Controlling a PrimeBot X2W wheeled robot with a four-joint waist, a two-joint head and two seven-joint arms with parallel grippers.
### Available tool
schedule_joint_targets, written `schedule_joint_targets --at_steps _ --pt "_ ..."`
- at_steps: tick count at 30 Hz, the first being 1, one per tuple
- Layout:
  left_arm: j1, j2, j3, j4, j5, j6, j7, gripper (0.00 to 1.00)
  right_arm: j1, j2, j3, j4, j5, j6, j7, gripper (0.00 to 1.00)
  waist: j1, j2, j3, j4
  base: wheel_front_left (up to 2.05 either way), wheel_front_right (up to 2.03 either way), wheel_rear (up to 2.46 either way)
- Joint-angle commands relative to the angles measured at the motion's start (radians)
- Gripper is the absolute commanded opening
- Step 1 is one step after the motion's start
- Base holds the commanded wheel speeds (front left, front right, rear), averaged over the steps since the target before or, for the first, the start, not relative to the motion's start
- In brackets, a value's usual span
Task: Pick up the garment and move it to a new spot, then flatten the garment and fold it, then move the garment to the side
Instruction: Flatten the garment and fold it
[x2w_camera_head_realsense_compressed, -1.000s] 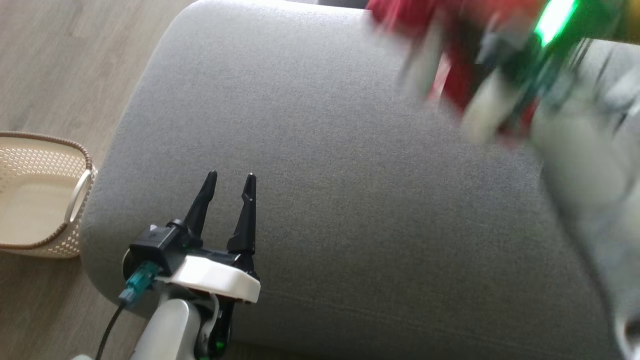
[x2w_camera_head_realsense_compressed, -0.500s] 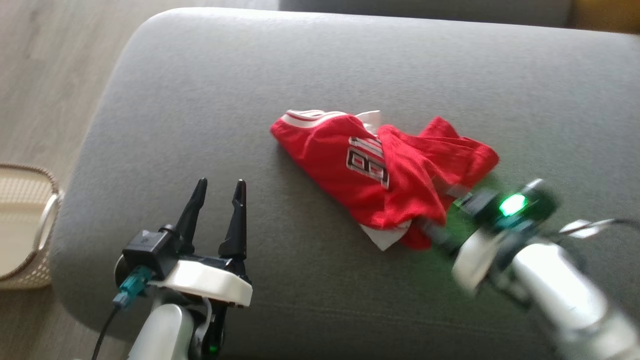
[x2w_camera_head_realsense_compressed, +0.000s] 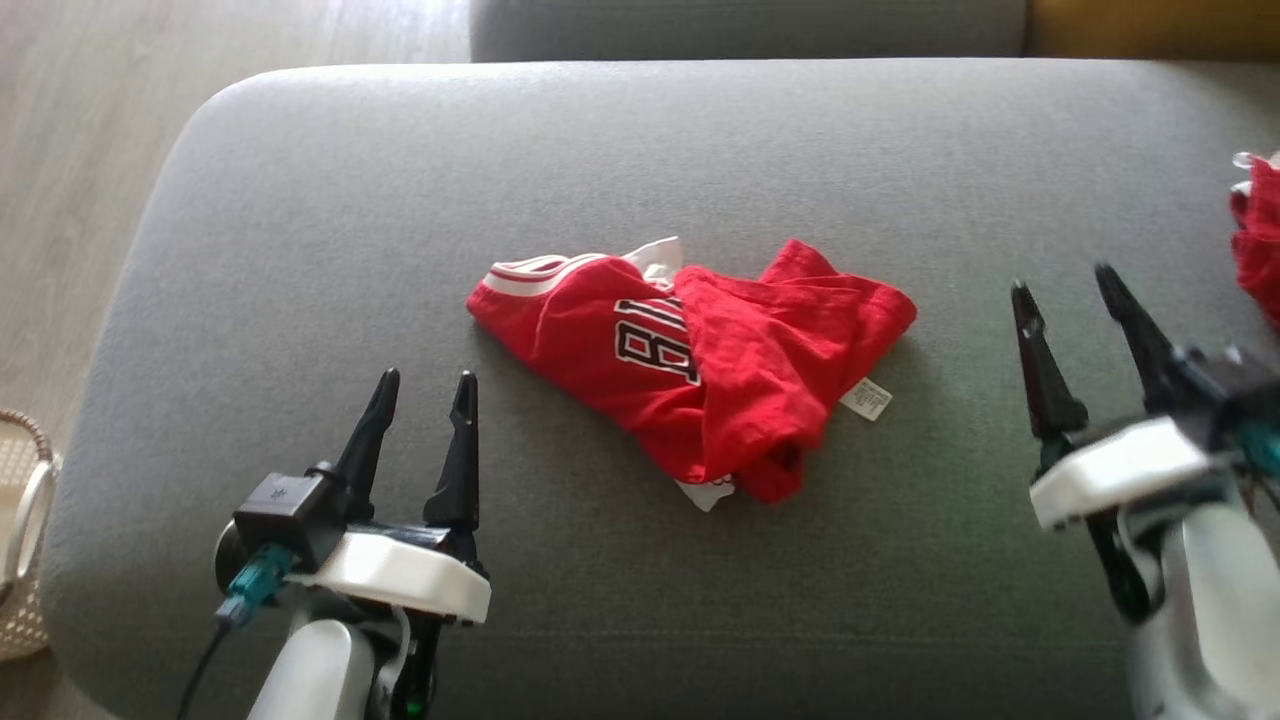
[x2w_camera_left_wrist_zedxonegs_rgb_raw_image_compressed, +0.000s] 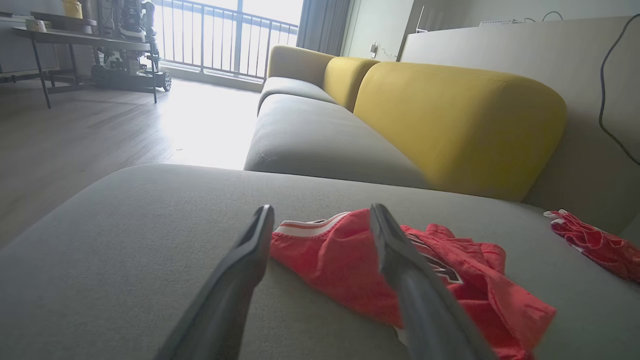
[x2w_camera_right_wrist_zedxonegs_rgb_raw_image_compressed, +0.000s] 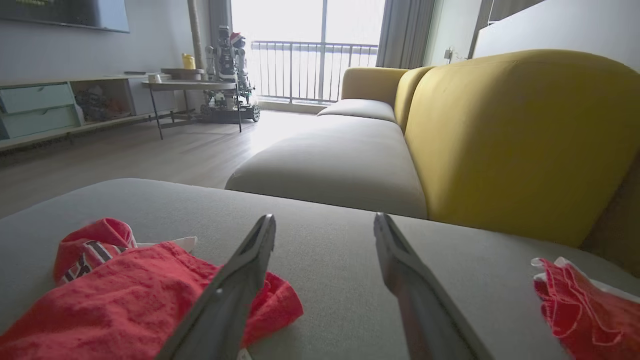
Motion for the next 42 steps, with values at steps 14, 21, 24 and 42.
schedule_joint_targets --at_steps 14,21,24,42 --pt "-0.016 0.002 0.018 -0.024 -0.018 0.002 -0.005 1.0 0.112 0.069 -0.011 -0.113 0.034 0.0 -0.025 1.0 0.0 0.0 -0.002 -0.021 0.0 0.0 0.0" --pt "-0.029 0.002 -0.011 -0.037 -0.035 0.008 -0.005 1.0 0.031 0.069 0.113 -0.093 0.037 0.0 0.044 1.0 0.0 0.0 0.032 0.018 0.0 0.0 0.0" --pt "-0.043 0.002 -0.025 -0.041 -0.042 0.011 -0.005 1.0 -0.03 0.064 0.208 -0.062 0.031 0.0 0.093 1.0 0.0 0.0 0.06 0.042 0.0 0.0 0.0" --pt "-0.089 0.002 -0.086 -0.02 -0.084 0.027 -0.005 1.0 -0.37 -0.002 0.375 0.389 0.127 0.0 0.246 1.0 0.0 0.0 0.13 0.205 0.0 0.0 0.0"
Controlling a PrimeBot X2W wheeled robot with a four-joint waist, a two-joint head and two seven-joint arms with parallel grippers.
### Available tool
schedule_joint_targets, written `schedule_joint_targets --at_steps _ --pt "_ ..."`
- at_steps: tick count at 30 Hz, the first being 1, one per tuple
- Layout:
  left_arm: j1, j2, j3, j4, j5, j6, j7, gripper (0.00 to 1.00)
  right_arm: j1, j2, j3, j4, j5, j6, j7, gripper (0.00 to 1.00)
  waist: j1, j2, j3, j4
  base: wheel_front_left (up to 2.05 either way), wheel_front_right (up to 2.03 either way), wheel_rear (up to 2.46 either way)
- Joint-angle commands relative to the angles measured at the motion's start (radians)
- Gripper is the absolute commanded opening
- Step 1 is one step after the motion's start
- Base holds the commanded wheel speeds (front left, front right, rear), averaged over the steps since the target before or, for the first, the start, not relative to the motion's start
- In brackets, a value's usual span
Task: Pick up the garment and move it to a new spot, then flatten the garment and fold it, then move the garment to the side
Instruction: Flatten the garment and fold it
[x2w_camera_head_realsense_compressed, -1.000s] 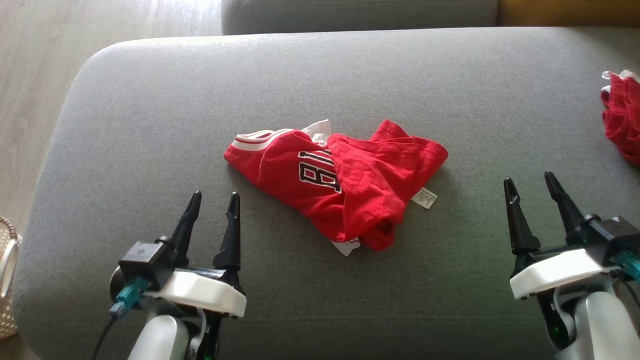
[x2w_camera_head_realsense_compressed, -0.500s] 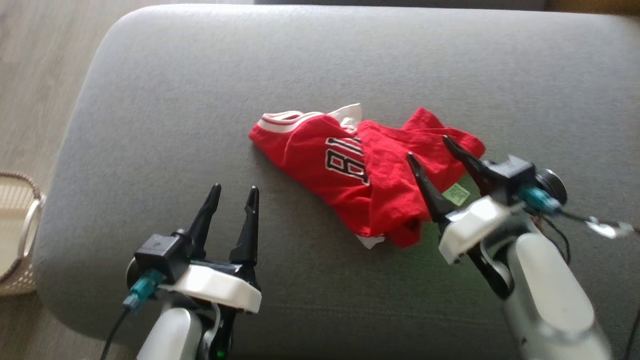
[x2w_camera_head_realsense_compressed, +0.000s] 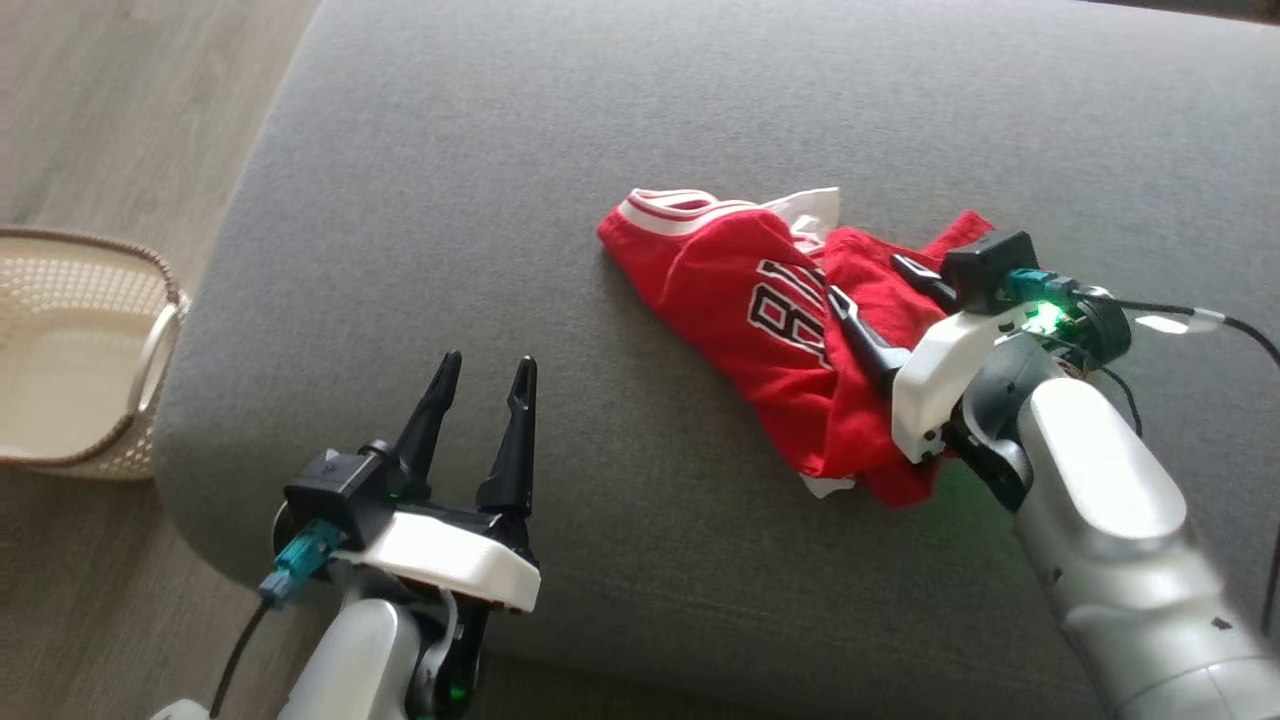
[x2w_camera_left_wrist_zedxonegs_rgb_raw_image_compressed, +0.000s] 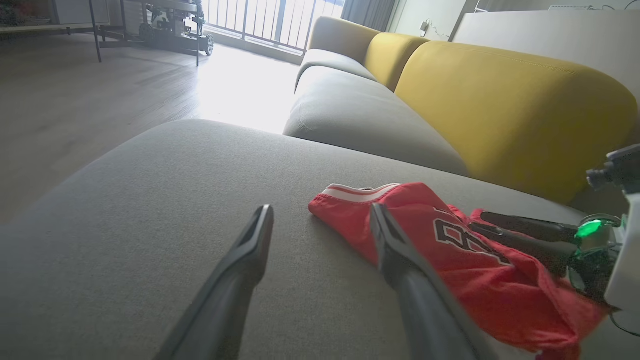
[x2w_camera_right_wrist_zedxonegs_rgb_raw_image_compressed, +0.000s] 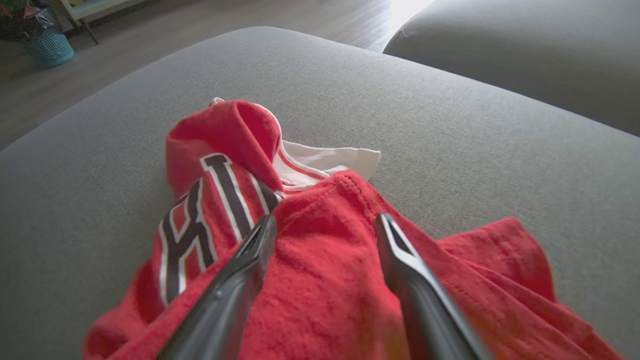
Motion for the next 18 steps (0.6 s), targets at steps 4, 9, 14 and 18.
schedule_joint_targets --at_steps 4,9,14,18 --pt "-0.036 0.003 0.025 -0.026 -0.005 0.007 -0.005 1.0 -0.059 0.003 0.059 0.031 0.054 0.0 -0.01 0.0 0.0 0.0 0.003 0.019 0.0 0.0 0.0" --pt "-0.033 0.003 0.031 -0.024 -0.003 0.009 -0.005 1.0 -0.077 -0.004 0.081 0.061 0.077 0.0 -0.05 0.0 0.0 0.0 -0.004 0.012 0.0 0.0 0.0" --pt "-0.032 0.003 0.037 -0.022 0.004 0.008 -0.005 1.0 -0.093 -0.001 0.091 0.085 0.097 0.0 -0.099 0.0 0.0 0.0 -0.021 -0.016 0.0 0.0 0.0" --pt "-0.03 0.003 0.047 -0.022 0.012 0.006 -0.005 1.0 -0.105 -0.002 0.086 0.087 0.109 0.0 -0.133 0.0 0.0 0.0 -0.036 -0.045 0.0 0.0 0.0"
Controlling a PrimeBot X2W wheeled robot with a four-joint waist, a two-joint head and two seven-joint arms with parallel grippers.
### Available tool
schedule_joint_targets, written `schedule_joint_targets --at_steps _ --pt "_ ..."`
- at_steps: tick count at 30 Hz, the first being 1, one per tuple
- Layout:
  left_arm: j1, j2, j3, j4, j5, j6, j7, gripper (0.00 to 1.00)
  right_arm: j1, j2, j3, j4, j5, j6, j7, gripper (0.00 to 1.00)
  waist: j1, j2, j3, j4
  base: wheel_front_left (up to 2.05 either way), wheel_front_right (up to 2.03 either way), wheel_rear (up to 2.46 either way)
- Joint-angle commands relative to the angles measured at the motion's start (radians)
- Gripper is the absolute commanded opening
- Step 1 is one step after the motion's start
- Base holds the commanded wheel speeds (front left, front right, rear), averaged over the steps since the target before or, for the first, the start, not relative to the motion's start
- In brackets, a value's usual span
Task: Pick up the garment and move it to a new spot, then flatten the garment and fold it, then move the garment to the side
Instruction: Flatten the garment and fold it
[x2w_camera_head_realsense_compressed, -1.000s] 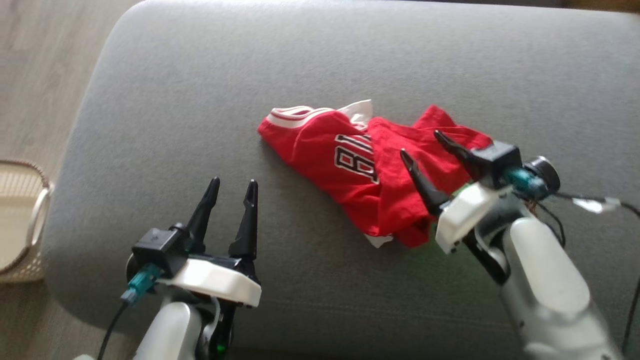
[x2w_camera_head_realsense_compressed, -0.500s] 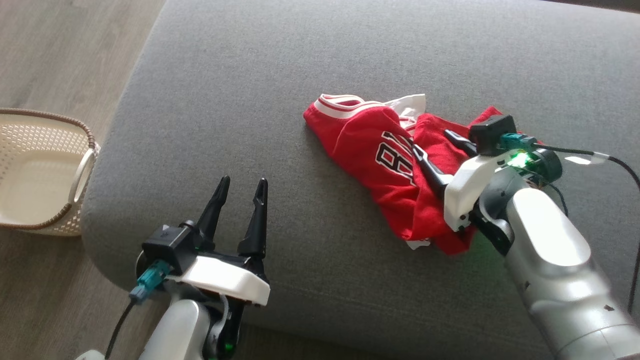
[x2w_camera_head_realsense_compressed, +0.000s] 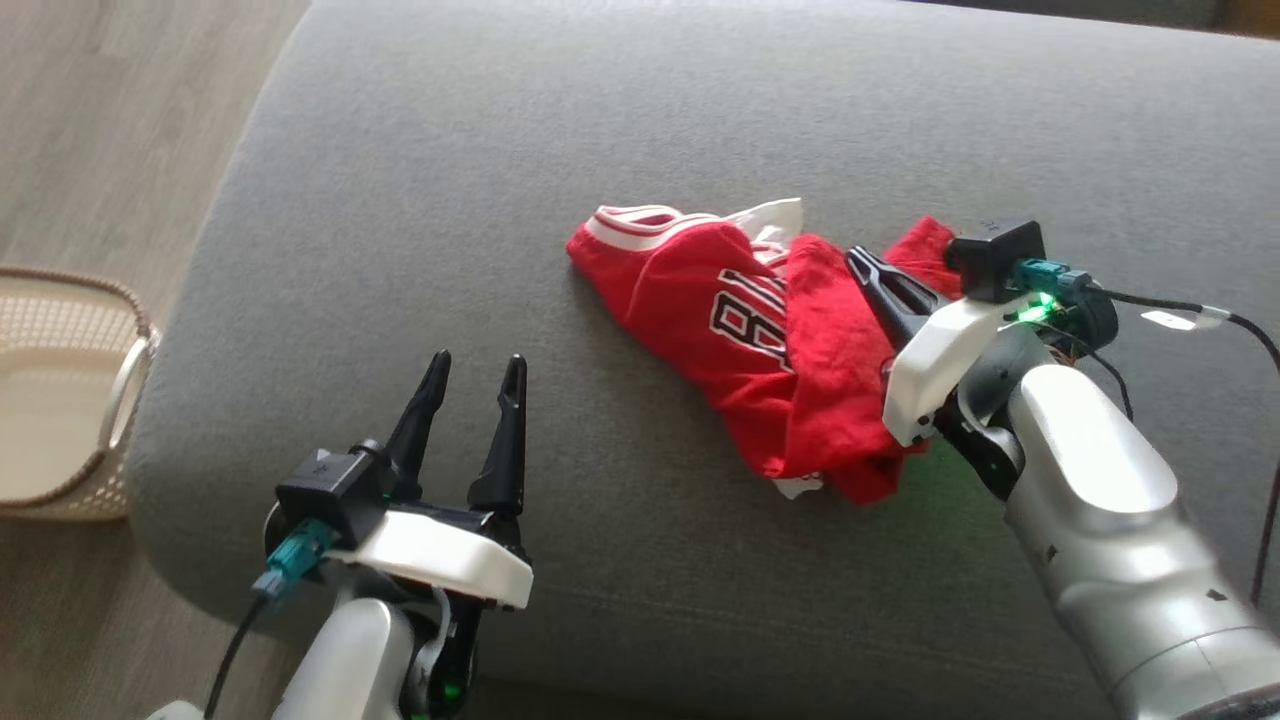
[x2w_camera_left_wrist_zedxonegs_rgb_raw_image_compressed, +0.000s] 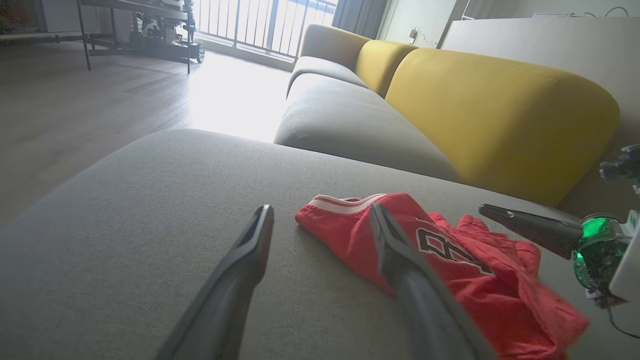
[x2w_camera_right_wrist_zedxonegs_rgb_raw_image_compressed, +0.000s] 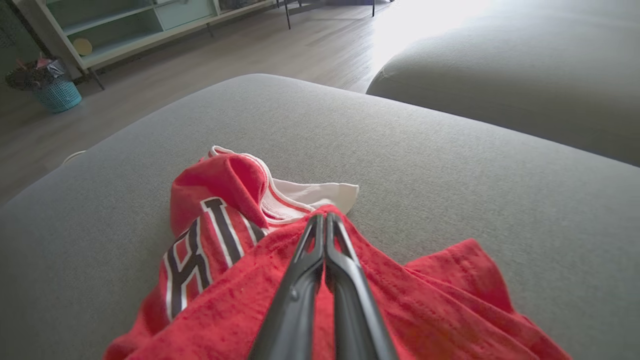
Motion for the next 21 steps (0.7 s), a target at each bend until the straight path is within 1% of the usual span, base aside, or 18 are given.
schedule_joint_targets --at_steps 1,6,11,16,21 --pt "-0.029 0.003 0.036 -0.024 0.011 -0.001 -0.005 1.0 -0.039 0.004 0.009 -0.028 0.006 0.0 -0.02 0.0 0.0 0.0 -0.014 -0.02 0.0 0.0 0.0" --pt "-0.021 0.003 0.045 -0.028 0.018 -0.002 -0.005 1.0 -0.036 -0.006 -0.028 -0.066 0.014 0.0 -0.078 0.0 0.0 0.0 -0.037 -0.053 0.0 0.0 0.0" --pt "0.002 0.003 0.077 -0.042 0.029 -0.001 -0.005 1.0 0.026 -0.011 -0.092 -0.166 0.007 0.0 -0.131 0.0 0.0 0.0 -0.06 -0.099 0.0 0.0 0.0" --pt "0.019 0.003 0.105 -0.053 0.034 -0.004 -0.005 1.0 0.162 -0.009 -0.185 -0.317 -0.029 0.0 -0.151 0.0 0.0 0.0 -0.074 -0.145 0.0 0.0 0.0" --pt "0.026 0.003 0.127 -0.057 0.017 -0.005 -0.005 1.0 0.344 0.032 -0.302 -0.496 -0.079 0.0 -0.158 0.0 0.0 0.0 -0.084 -0.173 0.0 0.0 0.0"
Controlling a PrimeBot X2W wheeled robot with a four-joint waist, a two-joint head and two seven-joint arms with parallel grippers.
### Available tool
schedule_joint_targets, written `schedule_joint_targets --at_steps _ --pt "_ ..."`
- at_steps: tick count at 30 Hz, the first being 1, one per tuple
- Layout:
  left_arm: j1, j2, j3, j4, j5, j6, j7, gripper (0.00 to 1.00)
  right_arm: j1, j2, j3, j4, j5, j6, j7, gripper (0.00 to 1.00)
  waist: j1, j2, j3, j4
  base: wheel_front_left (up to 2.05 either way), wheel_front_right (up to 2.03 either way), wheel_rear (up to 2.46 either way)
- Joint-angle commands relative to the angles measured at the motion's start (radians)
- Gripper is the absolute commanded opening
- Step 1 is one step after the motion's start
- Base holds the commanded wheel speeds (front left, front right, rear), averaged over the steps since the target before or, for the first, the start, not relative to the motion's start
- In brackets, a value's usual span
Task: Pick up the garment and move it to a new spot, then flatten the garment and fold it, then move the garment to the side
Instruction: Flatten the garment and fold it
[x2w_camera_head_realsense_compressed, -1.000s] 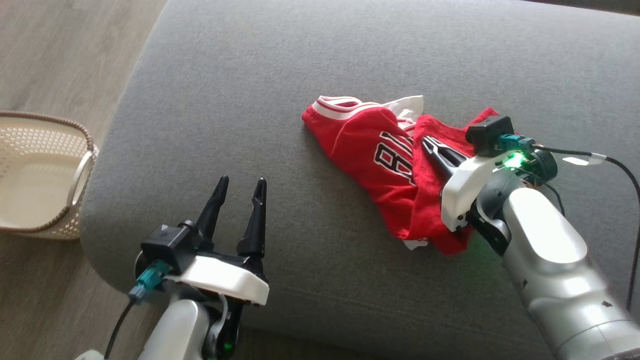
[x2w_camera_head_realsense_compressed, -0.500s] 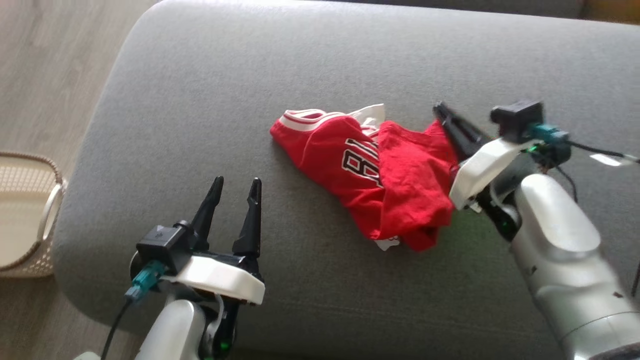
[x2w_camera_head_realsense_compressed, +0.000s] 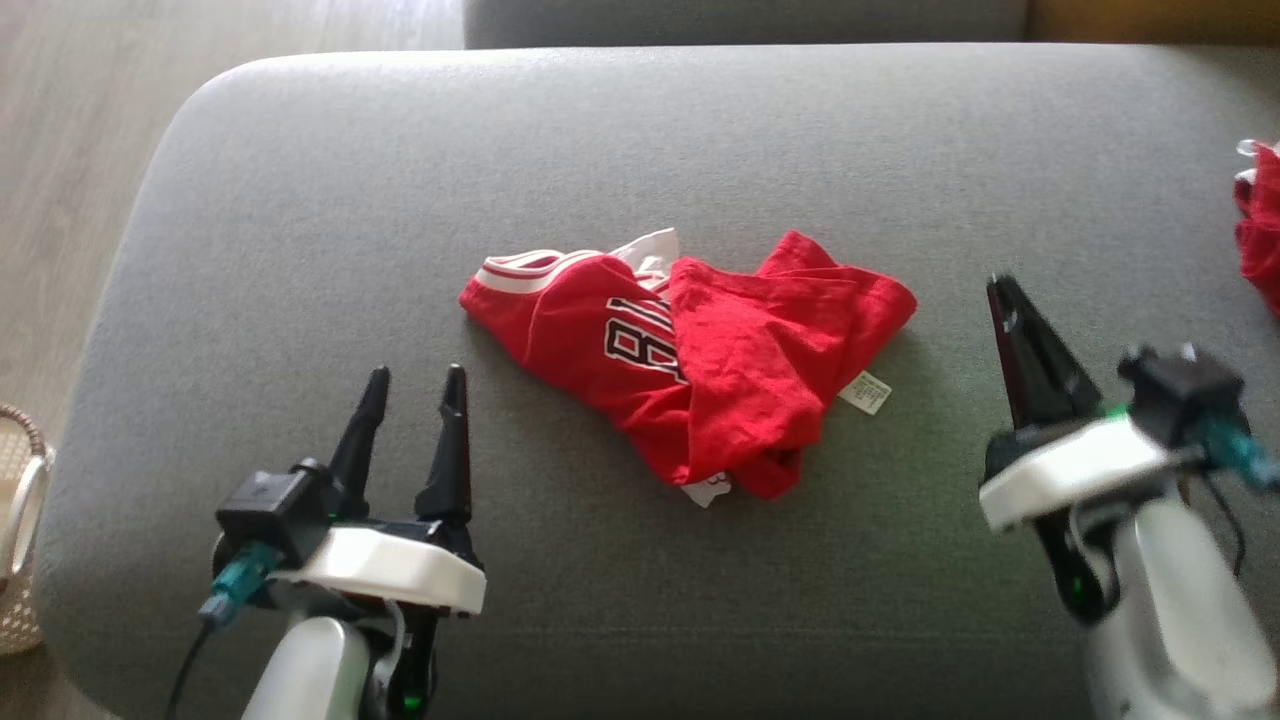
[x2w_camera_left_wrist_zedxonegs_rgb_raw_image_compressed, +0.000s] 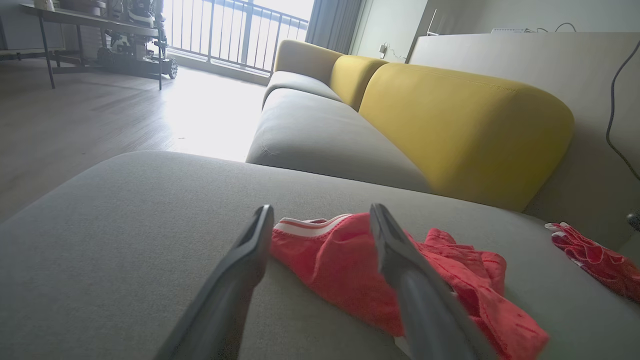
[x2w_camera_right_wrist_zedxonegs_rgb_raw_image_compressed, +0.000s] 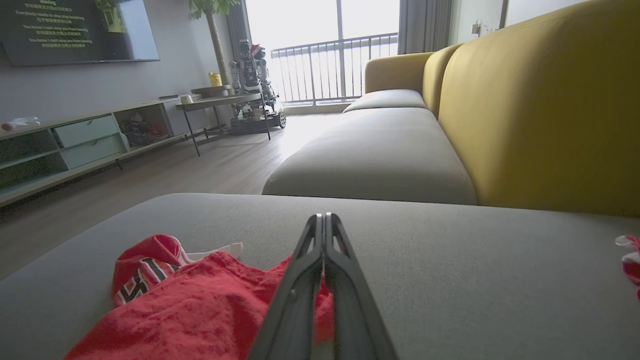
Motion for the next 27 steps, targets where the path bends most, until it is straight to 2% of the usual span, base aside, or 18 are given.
schedule_joint_targets --at_steps 1,5,6,7,19,27 --pt "-0.02 0.003 0.048 -0.04 -0.01 -0.002 -0.005 1.0 0.03 0.027 -0.005 -0.087 -0.021 0.0 -0.01 0.0 0.0 0.0 -0.006 -0.014 0.0 0.0 0.0" --pt "0.004 0.003 0.056 -0.038 -0.026 0.0 -0.005 1.0 0.159 0.06 -0.056 -0.18 -0.049 0.0 0.016 0.0 0.0 0.0 -0.019 -0.034 0.0 0.0 0.0" --pt "0.011 0.003 0.056 -0.037 -0.03 -0.001 -0.005 1.0 0.175 0.063 -0.061 -0.186 -0.057 0.0 0.021 0.8 0.0 0.0 -0.021 -0.036 0.0 0.0 0.0" --pt "0.018 0.003 0.056 -0.036 -0.03 -0.002 -0.005 1.0 0.187 0.065 -0.066 -0.19 -0.057 0.0 0.027 1.0 0.0 0.0 -0.025 -0.037 0.0 0.0 0.0" --pt "0.045 0.003 0.043 -0.025 -0.02 -0.005 -0.005 1.0 0.224 0.069 -0.076 -0.2 -0.025 0.0 0.052 1.0 0.0 0.0 -0.042 -0.016 0.0 0.0 0.0" --pt "0.027 0.003 0.009 -0.028 -0.026 -0.004 -0.005 1.0 0.188 0.069 -0.036 -0.205 -0.023 0.0 0.094 1.0 0.0 0.0 0.002 0.022 0.0 0.0 0.0"
